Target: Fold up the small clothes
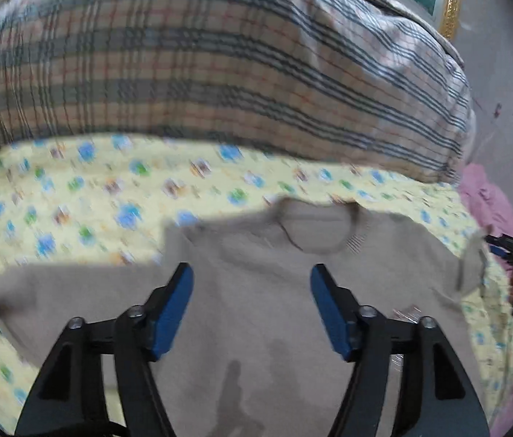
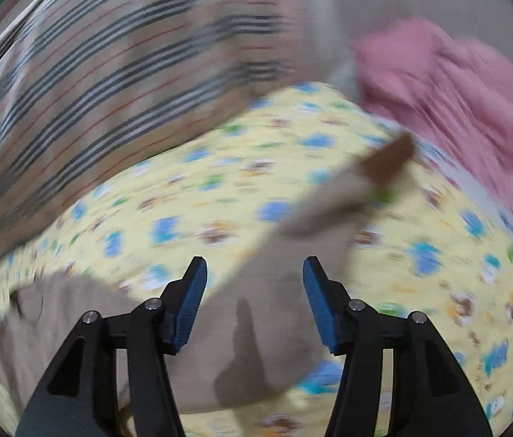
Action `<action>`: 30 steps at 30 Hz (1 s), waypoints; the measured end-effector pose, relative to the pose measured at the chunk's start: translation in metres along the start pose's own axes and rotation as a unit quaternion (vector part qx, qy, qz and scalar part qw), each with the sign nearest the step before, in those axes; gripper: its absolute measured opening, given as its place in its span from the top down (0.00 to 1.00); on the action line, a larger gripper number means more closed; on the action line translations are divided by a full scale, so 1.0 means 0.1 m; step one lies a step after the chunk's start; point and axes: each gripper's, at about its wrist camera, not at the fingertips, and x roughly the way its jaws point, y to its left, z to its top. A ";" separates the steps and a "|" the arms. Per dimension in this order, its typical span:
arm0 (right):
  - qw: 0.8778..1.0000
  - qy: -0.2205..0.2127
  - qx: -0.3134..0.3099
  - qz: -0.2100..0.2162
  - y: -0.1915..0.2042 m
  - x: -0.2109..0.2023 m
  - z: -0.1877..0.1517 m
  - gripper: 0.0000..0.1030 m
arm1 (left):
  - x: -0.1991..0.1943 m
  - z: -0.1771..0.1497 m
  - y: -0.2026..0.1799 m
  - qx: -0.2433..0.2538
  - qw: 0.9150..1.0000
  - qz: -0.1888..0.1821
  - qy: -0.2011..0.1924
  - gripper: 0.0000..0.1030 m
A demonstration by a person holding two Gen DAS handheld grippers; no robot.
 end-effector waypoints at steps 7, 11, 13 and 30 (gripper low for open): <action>0.997 -0.011 0.081 -0.011 -0.44 0.09 0.23 0.46 | 0.41 -0.62 -0.18 -0.059 0.996 -0.018 0.068 0.32; 0.993 -0.005 0.110 -0.031 -0.54 0.27 0.40 0.46 | 0.54 -0.93 -0.28 -0.070 0.992 -0.019 0.102 0.32; 0.991 0.005 0.122 -0.047 -0.60 0.38 0.49 0.45 | 0.54 -1.02 -0.29 -0.070 0.991 -0.021 0.109 0.32; 0.948 -0.034 -0.153 0.276 1.12 -0.23 -0.16 0.86 | 0.13 -1.45 -0.36 -0.105 0.985 -0.063 0.118 0.28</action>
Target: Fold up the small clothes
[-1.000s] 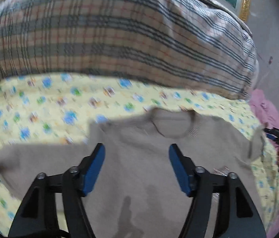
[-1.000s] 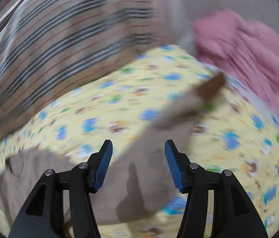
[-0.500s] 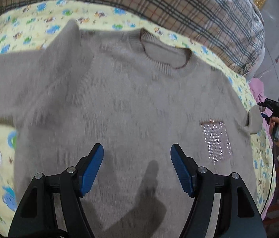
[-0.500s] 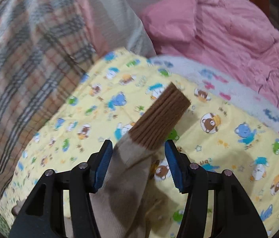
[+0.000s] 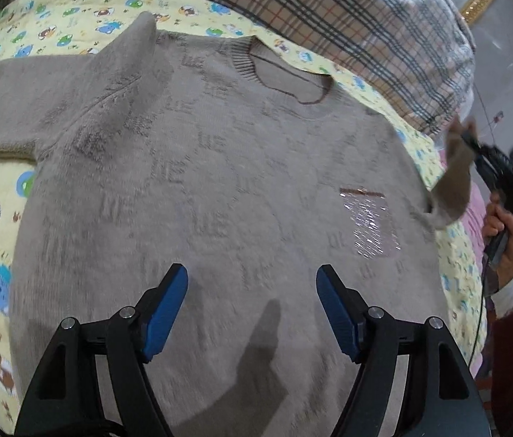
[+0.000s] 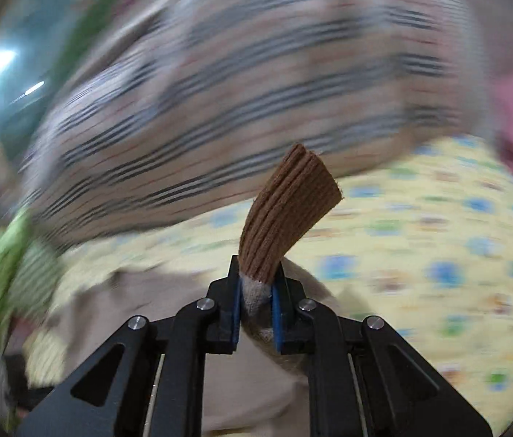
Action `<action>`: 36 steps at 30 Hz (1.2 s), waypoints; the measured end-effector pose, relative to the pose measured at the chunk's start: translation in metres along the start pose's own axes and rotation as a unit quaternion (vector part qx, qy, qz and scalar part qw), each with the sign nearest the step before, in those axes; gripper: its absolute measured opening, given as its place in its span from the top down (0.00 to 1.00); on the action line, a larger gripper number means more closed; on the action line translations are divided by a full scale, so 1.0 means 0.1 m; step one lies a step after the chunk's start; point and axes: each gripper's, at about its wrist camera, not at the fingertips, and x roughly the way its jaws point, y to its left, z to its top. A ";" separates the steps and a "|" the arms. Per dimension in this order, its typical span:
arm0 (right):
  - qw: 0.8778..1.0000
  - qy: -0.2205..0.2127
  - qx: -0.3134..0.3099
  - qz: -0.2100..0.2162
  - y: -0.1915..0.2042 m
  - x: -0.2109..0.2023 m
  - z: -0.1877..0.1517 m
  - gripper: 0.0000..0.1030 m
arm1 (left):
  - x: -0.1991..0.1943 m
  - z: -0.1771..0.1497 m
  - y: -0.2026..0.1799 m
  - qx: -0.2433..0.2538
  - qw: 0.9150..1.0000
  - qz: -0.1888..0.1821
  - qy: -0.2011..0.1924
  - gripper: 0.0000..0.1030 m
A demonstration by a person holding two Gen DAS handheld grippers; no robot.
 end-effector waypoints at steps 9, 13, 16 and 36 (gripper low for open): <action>0.970 0.100 -0.111 0.190 1.92 0.82 -0.66 0.86 | -0.33 -0.19 0.18 -0.029 0.999 -0.021 -0.019 0.25; 0.961 0.143 -0.116 0.204 2.37 1.30 -1.02 0.86 | -0.46 -0.24 0.33 -0.044 0.998 -0.023 -0.032 0.24; 0.957 0.180 -0.129 0.190 2.58 1.64 -1.29 0.81 | -0.49 -0.23 0.43 -0.060 0.997 -0.027 -0.037 0.23; 0.992 0.076 0.047 0.092 1.45 0.16 -1.40 0.32 | 0.43 0.64 0.40 -0.085 0.991 -0.096 -0.035 0.90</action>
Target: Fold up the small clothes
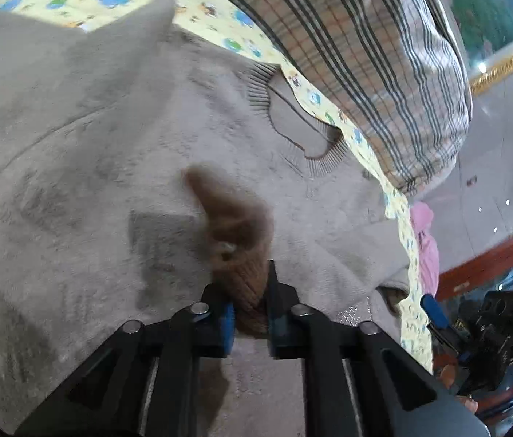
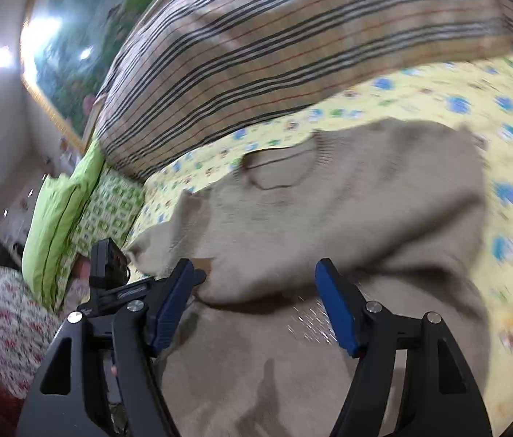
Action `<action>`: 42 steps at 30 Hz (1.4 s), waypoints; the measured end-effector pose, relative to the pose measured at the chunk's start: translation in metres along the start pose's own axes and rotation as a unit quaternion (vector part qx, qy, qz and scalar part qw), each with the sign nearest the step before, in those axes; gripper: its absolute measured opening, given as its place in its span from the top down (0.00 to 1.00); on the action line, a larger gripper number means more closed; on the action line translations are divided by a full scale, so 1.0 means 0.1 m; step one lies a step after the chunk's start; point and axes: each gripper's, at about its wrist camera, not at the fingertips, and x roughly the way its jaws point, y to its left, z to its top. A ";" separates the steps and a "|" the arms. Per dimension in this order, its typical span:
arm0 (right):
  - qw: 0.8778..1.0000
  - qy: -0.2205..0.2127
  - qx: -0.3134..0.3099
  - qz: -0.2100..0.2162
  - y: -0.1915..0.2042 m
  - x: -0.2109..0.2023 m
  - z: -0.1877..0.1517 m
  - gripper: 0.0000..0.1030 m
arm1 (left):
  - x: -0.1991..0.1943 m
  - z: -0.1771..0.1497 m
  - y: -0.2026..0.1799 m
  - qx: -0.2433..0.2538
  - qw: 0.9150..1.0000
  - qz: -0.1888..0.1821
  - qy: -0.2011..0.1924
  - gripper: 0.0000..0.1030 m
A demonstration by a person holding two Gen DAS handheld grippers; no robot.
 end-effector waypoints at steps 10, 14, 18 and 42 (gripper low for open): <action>0.991 -0.018 0.036 -0.129 -0.59 -0.28 0.05 0.32 | -0.36 0.21 0.37 -0.016 0.998 0.045 -0.039 0.90; 0.987 -0.008 0.049 -0.155 -0.86 -0.13 0.24 0.32 | -0.37 0.14 0.37 -0.014 0.998 0.045 -0.041 0.89; 0.983 0.027 0.073 -0.163 -1.12 0.19 0.47 0.32 | -0.50 0.12 0.44 -0.025 0.997 0.037 -0.057 0.89; 0.975 0.077 0.045 -0.205 -1.12 0.44 0.56 0.66 | -0.69 0.01 0.61 -0.029 0.995 0.067 -0.065 0.79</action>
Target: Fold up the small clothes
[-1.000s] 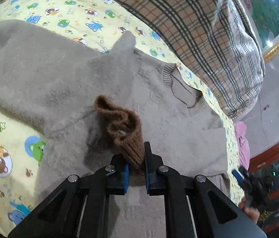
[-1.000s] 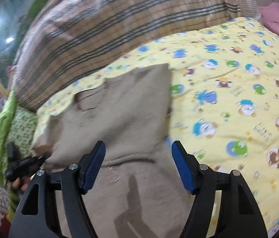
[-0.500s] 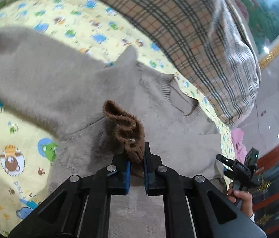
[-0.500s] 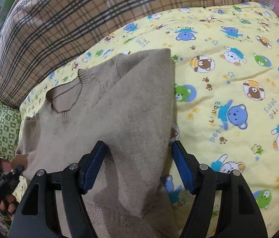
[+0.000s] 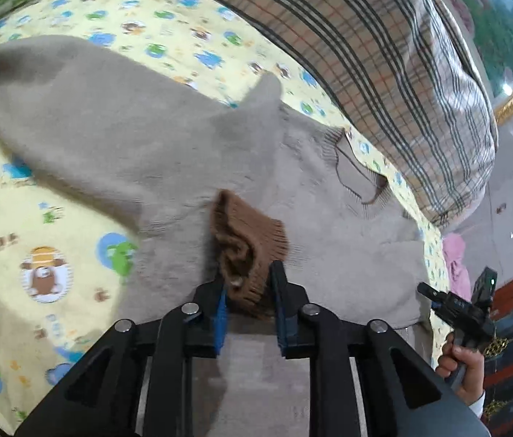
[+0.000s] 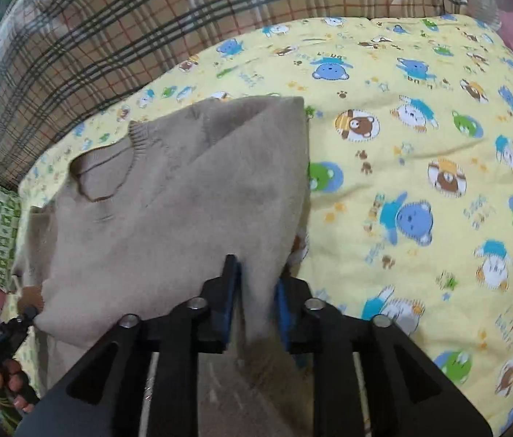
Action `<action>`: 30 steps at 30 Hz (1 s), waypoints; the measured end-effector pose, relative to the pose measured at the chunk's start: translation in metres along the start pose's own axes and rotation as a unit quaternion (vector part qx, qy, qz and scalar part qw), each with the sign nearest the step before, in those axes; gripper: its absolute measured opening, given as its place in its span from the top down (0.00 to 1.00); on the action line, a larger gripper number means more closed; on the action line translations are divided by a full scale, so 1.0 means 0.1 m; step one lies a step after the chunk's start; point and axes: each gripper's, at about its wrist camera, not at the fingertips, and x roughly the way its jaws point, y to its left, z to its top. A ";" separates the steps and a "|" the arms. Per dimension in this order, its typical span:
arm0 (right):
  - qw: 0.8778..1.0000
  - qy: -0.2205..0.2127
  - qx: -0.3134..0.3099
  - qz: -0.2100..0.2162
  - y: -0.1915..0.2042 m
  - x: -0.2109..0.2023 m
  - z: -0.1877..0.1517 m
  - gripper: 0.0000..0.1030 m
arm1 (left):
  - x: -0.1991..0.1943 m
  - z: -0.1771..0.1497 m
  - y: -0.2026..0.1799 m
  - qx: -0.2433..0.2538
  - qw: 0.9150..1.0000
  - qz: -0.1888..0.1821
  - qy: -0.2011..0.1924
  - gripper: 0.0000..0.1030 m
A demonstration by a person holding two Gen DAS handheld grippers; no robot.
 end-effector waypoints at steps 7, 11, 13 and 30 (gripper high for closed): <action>0.999 -0.037 -0.017 0.023 0.18 -0.31 -0.31 0.53 | -0.35 -0.02 0.40 -0.026 0.999 0.018 -0.029 0.63; 0.998 -0.048 -0.025 0.036 0.31 -0.42 -0.47 0.47 | -0.57 0.06 0.79 -0.066 0.996 0.036 -0.056 0.58; 0.997 -0.063 -0.032 0.030 0.35 -0.49 -0.54 0.47 | -0.67 0.13 0.99 -0.091 0.992 0.049 -0.071 0.49; 0.994 -0.038 -0.078 0.061 0.72 -0.50 -0.95 0.47 | -1.21 1.18 2.78 -0.304 0.923 0.068 -0.227 0.35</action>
